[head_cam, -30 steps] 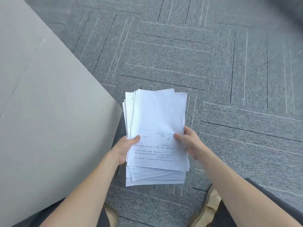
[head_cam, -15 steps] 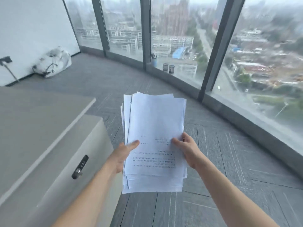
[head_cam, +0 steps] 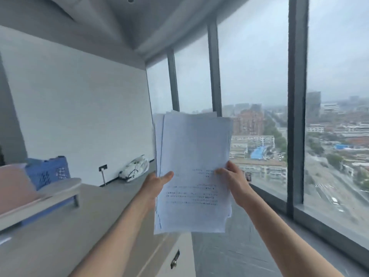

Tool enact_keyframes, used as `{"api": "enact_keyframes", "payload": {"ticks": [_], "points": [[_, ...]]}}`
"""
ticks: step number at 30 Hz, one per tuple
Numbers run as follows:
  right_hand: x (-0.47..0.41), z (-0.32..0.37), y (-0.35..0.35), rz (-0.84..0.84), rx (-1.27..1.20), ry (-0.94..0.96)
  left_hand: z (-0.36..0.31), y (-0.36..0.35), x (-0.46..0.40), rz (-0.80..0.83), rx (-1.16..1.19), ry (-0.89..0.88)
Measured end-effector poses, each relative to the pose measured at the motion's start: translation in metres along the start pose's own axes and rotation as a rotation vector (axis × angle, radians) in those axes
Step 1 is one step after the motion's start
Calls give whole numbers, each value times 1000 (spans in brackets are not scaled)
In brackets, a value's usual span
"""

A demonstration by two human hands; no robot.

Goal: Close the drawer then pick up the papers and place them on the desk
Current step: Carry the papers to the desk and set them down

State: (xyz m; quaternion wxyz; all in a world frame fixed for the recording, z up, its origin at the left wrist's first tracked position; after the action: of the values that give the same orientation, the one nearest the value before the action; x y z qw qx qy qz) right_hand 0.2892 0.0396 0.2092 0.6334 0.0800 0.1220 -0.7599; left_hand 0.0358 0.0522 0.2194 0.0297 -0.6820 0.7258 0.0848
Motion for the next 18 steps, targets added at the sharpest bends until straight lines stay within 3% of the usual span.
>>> {"api": "enact_keyframes", "payload": {"ticks": [9, 18], "points": [[44, 137, -159, 163, -23, 184, -134, 166, 106, -261, -121, -195], [98, 154, -363, 450, -178, 232, -127, 349, 196, -552, -78, -190]]}}
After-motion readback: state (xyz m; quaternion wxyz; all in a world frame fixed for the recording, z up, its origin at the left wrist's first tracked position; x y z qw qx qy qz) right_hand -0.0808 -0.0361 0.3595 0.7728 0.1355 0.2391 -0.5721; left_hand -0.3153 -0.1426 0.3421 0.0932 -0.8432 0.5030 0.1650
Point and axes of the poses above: each hand's wrist, its own x-axis away from the middle knuckle, its own y-axis out of the back of the hand, z = x × y, the point moved 9 cm from there along -x, towards the middle knuckle
